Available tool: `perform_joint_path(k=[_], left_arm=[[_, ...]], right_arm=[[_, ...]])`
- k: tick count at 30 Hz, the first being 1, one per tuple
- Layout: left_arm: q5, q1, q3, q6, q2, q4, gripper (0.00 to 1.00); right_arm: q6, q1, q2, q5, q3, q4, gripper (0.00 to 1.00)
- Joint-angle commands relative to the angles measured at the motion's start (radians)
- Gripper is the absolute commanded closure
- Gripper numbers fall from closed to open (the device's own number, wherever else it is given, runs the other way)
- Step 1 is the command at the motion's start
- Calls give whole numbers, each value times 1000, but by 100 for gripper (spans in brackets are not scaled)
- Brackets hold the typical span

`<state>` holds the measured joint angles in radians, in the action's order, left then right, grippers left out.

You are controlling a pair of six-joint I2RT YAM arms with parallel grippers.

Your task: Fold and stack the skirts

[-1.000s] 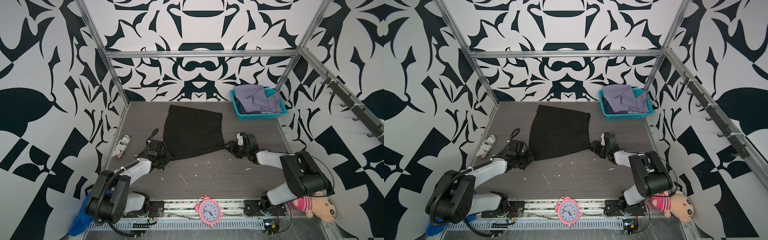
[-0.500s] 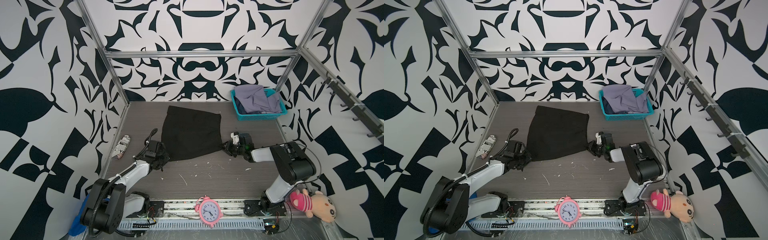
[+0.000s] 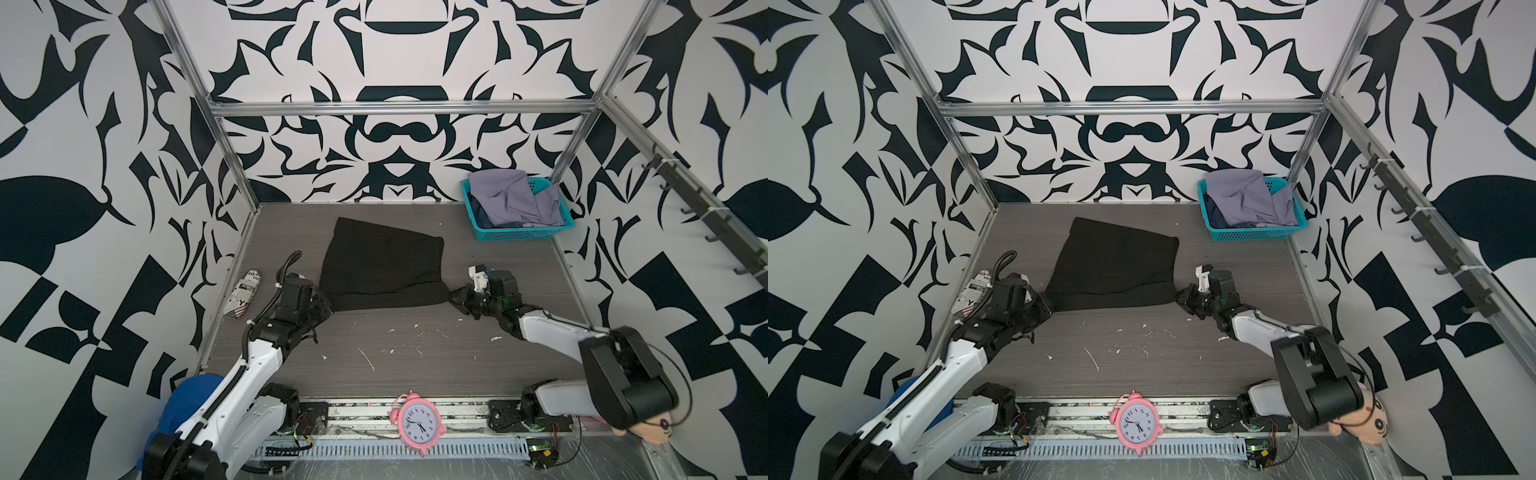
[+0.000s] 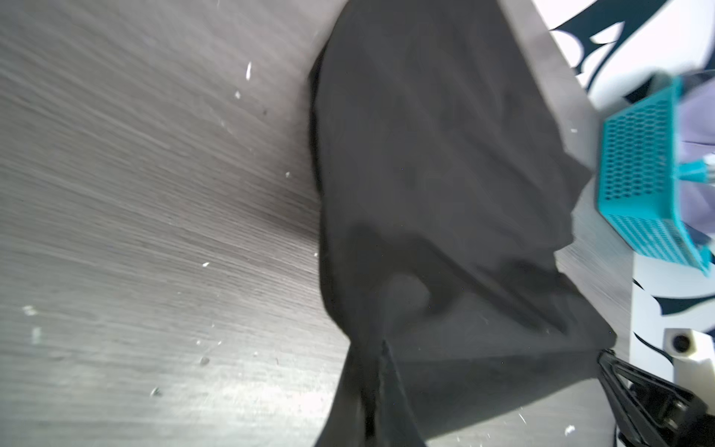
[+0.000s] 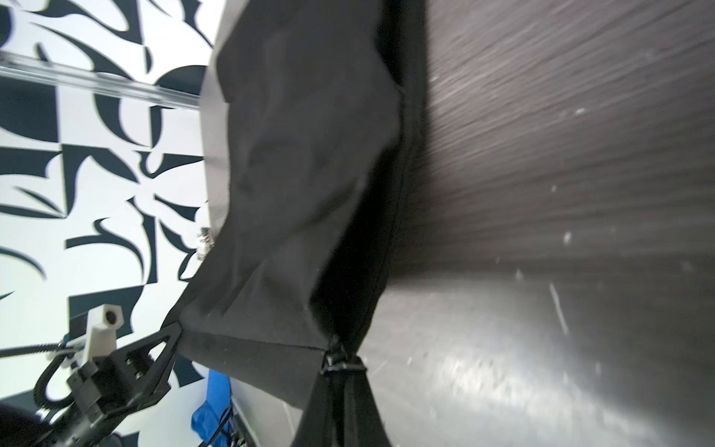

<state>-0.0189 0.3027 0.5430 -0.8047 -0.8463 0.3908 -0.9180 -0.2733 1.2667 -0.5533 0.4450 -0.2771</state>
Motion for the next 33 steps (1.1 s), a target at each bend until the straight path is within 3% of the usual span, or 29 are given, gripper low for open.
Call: perform_joint_path(k=[1,6,10,19,26,33], left_arm=[[-62,-5,35,46,79,133,100],[-57,-5,61,69,209,198,100],[-43,-5,104,122,220,164,100],[17,-6,344,302,-117,18,100],[48,-15,570,458,-447,4,100],[75,-49,770,543,-649,-4,100]], right_arm=[[2,2,-174,60,-35,213,100],[30,-1,-456,123,-7,459,100],[50,0,-483,162,33,493,100],[41,2,-315,271,129,450,100],[1,22,-173,304,159,416,100],[-7,61,-109,316,207,376,100]])
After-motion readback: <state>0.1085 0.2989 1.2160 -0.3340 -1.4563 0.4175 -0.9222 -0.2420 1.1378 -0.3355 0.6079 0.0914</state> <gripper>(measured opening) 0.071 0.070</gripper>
